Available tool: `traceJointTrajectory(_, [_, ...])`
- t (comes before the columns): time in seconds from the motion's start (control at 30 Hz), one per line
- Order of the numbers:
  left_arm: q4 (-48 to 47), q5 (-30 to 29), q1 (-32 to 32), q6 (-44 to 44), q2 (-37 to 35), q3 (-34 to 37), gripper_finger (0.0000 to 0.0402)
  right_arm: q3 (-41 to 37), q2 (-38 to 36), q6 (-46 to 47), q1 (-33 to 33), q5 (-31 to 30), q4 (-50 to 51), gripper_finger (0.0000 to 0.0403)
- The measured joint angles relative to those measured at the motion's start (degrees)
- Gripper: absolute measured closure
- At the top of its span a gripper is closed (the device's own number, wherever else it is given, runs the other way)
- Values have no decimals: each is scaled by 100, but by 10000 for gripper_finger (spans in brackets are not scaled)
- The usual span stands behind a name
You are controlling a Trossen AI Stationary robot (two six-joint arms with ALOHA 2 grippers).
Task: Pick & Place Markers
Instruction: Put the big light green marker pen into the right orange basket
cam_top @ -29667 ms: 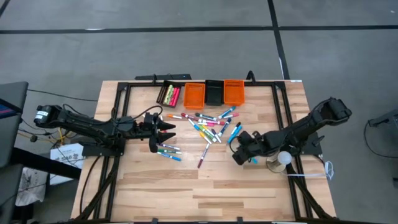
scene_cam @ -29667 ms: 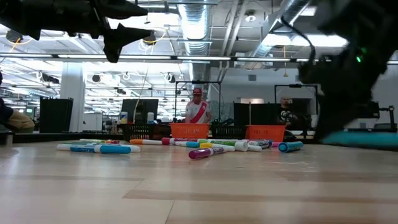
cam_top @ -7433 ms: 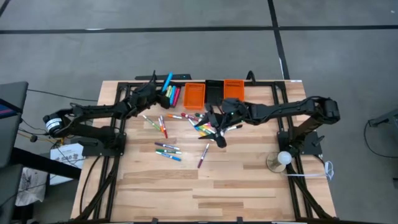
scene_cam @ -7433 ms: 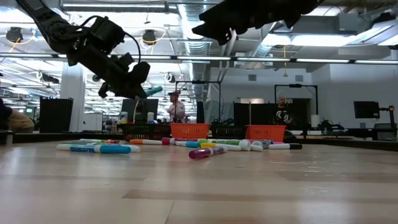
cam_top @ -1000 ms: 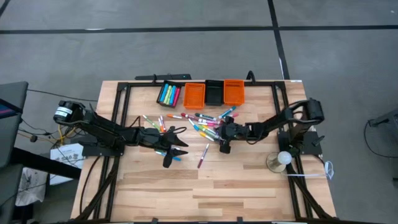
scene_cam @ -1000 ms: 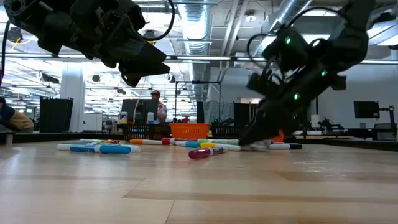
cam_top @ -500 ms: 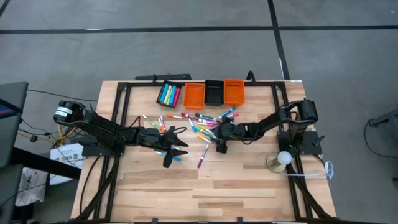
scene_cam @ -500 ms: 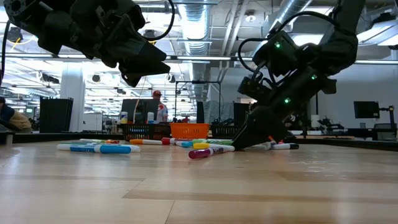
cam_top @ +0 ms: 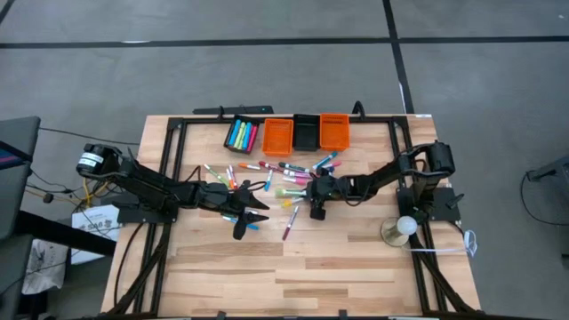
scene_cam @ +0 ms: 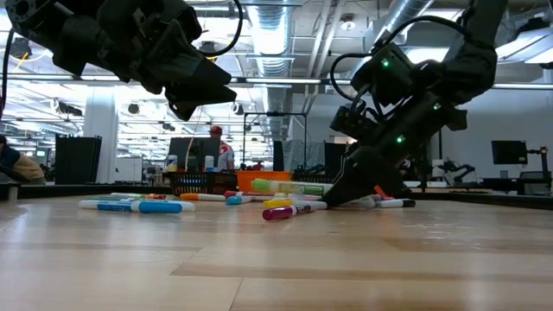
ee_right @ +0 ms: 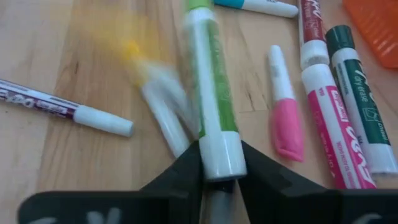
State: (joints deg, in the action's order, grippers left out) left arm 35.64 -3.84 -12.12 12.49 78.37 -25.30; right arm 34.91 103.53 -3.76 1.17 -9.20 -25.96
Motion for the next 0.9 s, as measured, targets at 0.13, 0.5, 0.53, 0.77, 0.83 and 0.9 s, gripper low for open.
traceJointTrajectory(0.13, [0,0,0,0,0,0,247,-2,0,1,0,5,3,338])
traceJointTrajectory(0.5, [0,0,0,0,1,0,247,-11,-74,21,-2,29,61,329])
traceJointTrajectory(0.53, [0,0,0,0,1,0,247,-21,-123,17,-2,30,112,332])
traceJointTrajectory(0.77, [0,0,0,-7,2,0,247,-28,-488,-93,-88,5,201,334])
traceJointTrajectory(0.83, [0,0,0,-10,2,0,247,-28,-623,-104,-144,1,223,332])
traceJointTrajectory(0.9, [0,0,0,-17,0,0,247,-26,-778,-135,-203,-15,208,333])
